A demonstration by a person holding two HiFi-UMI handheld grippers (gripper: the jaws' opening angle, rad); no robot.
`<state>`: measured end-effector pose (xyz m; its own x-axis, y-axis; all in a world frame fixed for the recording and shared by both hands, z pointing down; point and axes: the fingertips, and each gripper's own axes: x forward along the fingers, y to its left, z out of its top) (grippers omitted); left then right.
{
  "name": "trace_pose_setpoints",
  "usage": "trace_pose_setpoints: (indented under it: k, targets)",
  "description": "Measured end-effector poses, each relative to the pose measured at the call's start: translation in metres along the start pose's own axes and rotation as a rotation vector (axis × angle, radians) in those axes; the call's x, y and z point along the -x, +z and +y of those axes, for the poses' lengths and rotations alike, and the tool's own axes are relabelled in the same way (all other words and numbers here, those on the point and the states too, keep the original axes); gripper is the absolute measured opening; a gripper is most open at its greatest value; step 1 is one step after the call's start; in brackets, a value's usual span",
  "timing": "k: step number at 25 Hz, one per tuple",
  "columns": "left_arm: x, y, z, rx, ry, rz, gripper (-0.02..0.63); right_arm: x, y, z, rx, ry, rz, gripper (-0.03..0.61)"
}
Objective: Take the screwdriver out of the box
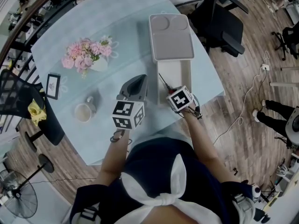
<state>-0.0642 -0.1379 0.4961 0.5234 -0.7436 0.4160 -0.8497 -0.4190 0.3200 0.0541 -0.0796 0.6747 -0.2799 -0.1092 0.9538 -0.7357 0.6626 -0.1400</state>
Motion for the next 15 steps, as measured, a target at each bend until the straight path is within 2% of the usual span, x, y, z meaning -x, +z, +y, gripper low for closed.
trace_pose_setpoints:
  k: [15]
  targets:
    - [0.005, -0.003, -0.001, -0.005, 0.003, 0.002, 0.017, 0.015, 0.003, -0.007, -0.046, -0.009, -0.042, 0.095]
